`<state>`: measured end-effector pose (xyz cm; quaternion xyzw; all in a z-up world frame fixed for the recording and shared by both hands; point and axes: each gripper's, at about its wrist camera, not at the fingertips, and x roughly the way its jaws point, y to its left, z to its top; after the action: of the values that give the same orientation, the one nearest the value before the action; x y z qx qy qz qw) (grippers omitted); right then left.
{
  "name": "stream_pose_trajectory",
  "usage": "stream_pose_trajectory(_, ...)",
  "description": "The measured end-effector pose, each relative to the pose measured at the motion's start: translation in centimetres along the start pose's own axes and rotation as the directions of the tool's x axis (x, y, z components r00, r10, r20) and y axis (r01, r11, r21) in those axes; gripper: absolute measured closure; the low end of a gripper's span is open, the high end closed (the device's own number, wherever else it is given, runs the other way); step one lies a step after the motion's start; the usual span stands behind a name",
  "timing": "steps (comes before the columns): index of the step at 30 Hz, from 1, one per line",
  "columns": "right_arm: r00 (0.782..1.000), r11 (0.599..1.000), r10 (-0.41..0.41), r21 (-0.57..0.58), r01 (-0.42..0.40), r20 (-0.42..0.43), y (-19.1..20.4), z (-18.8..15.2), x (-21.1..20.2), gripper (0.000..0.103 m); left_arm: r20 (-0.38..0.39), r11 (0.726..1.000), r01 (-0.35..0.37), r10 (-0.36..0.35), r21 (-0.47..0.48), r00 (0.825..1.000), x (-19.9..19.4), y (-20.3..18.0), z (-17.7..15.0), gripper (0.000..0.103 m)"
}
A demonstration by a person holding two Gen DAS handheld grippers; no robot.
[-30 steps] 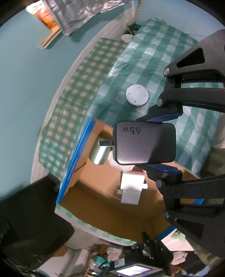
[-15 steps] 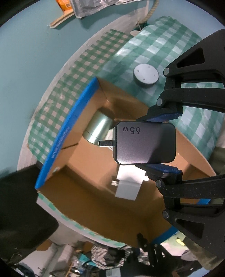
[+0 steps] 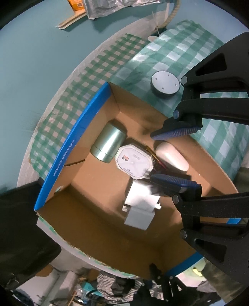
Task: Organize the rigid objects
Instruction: 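Carry the grey charger into the box and open the right gripper, then move the right gripper back over the white round puck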
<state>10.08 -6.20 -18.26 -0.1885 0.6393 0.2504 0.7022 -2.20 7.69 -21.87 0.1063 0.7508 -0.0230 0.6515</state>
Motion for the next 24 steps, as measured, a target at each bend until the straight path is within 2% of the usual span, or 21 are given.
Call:
stream_pose_trajectory(4, 1.0, 1.0, 0.005, -0.005, -0.005, 0.009, 0.3, -0.3, -0.5, 0.065, 0.001, 1.0, -0.005, 0.005, 0.002, 1.0, -0.1, -0.1, 0.0, 0.09)
stream_pose_trajectory(8, 1.0, 1.0, 0.001, -0.008, 0.0, 0.021, 0.4, -0.5, -0.9, 0.053, 0.0, 1.0, -0.008, 0.008, 0.003, 1.0, -0.1, -0.2, 0.0, 0.09)
stream_pose_trajectory(15, 0.999, 1.0, -0.001, 0.013, 0.0, 0.044, -0.1, -0.6, -2.0, 0.051, 0.0, 1.0, -0.013, 0.013, 0.007, 1.0, -0.1, -0.3, -0.1, 0.09)
stream_pose_trajectory(18, 0.999, 1.0, -0.004, 0.019, 0.003, 0.052, -0.4, -0.8, -2.5, 0.044, 0.001, 1.0, -0.012, 0.012, 0.007, 1.0, 0.0, -0.3, -0.1, 0.09)
stream_pose_trajectory(24, 0.997, 0.999, -0.013, 0.033, 0.011, 0.075, -1.0, -1.1, -3.7, 0.038, 0.001, 1.0, -0.014, 0.014, 0.008, 1.0, 0.0, -0.4, -0.1, 0.09)
